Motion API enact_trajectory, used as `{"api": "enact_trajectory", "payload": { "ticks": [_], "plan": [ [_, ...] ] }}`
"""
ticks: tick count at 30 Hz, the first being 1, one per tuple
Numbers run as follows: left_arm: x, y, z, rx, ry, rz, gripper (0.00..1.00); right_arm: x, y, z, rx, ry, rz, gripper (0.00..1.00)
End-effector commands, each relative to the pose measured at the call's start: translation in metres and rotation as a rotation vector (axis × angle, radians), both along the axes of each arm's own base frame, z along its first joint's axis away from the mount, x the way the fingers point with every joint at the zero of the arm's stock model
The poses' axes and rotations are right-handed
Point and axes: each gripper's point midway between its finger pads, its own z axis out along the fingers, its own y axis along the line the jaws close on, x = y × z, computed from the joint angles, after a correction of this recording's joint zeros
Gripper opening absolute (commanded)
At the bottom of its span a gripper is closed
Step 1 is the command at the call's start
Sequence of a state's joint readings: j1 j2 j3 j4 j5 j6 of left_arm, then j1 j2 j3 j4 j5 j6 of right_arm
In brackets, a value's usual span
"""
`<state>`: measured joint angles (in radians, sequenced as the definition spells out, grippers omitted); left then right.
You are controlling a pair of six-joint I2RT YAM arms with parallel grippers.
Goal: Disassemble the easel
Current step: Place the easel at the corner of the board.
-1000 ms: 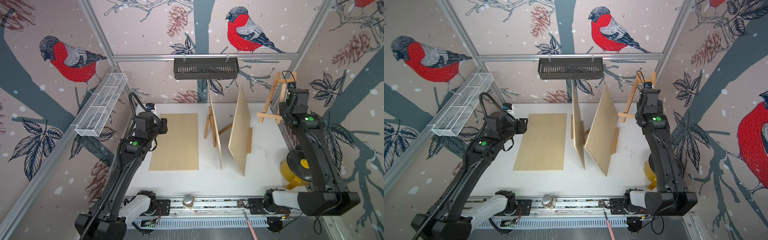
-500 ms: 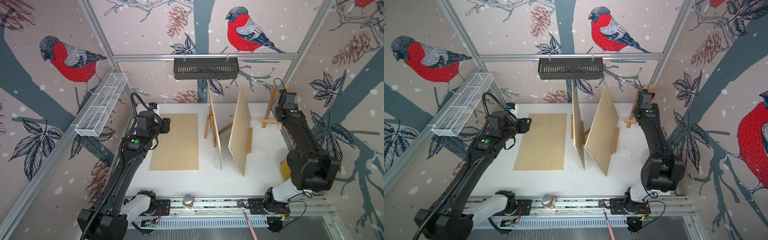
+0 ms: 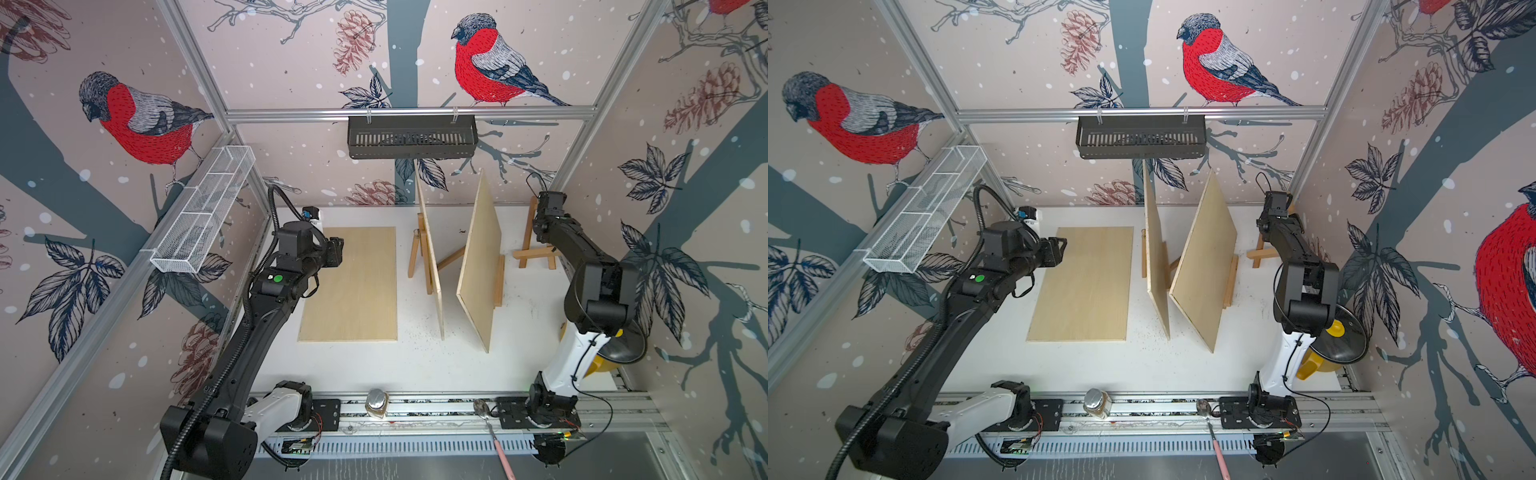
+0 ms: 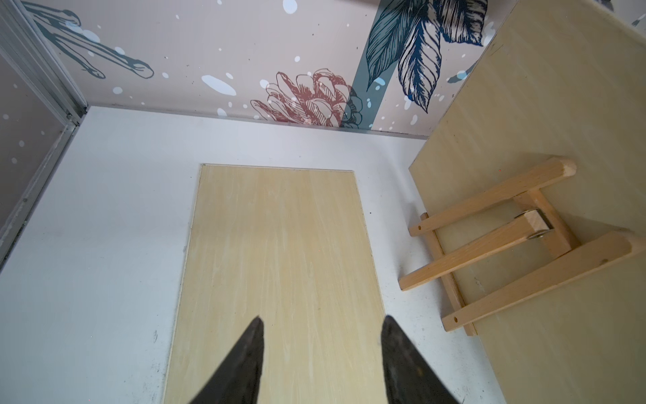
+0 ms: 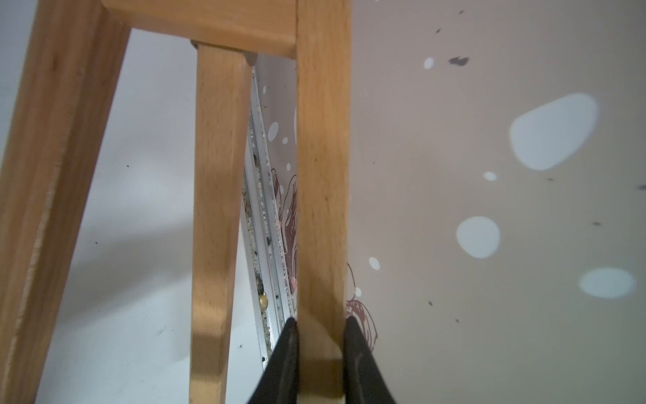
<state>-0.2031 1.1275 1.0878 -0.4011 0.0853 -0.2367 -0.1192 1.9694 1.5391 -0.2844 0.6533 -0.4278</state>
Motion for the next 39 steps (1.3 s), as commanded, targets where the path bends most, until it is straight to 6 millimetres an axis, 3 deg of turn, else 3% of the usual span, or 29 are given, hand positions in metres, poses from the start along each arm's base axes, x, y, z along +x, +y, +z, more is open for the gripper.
{"api": "enact_trajectory", "payload": {
  "ticks": [1, 6, 16, 26, 29, 31, 34, 39],
  "plan": [
    [0.007, -0.003, 0.003, -0.009, -0.02, -0.01, 0.53, 0.017, -0.007, -0.001, -0.013, -0.049, 0.017, 0.03],
    [0.013, -0.001, -0.008, 0.008, 0.009, 0.002, 0.53, 0.029, -0.011, -0.025, 0.046, -0.034, 0.07, 0.03],
    [0.017, 0.005, -0.018, 0.043, 0.042, 0.036, 0.52, 0.053, 0.002, -0.066, 0.146, -0.007, 0.217, 0.04],
    [0.02, 0.007, -0.025, 0.056, 0.065, 0.048, 0.52, 0.066, -0.009, -0.089, 0.193, -0.015, 0.266, 0.05],
    [0.022, 0.007, -0.029, 0.059, 0.077, 0.049, 0.52, 0.069, -0.01, -0.095, 0.186, -0.008, 0.266, 0.1],
    [0.024, 0.006, -0.032, 0.055, 0.084, 0.044, 0.52, 0.07, -0.013, -0.101, 0.188, -0.007, 0.259, 0.24],
    [0.026, 0.002, -0.034, 0.045, 0.093, 0.032, 0.52, 0.07, -0.014, -0.108, 0.198, -0.008, 0.255, 0.34],
    [0.03, -0.004, -0.034, 0.032, 0.106, 0.003, 0.51, 0.073, -0.011, -0.104, 0.226, -0.042, 0.254, 0.38]
  ]
}}
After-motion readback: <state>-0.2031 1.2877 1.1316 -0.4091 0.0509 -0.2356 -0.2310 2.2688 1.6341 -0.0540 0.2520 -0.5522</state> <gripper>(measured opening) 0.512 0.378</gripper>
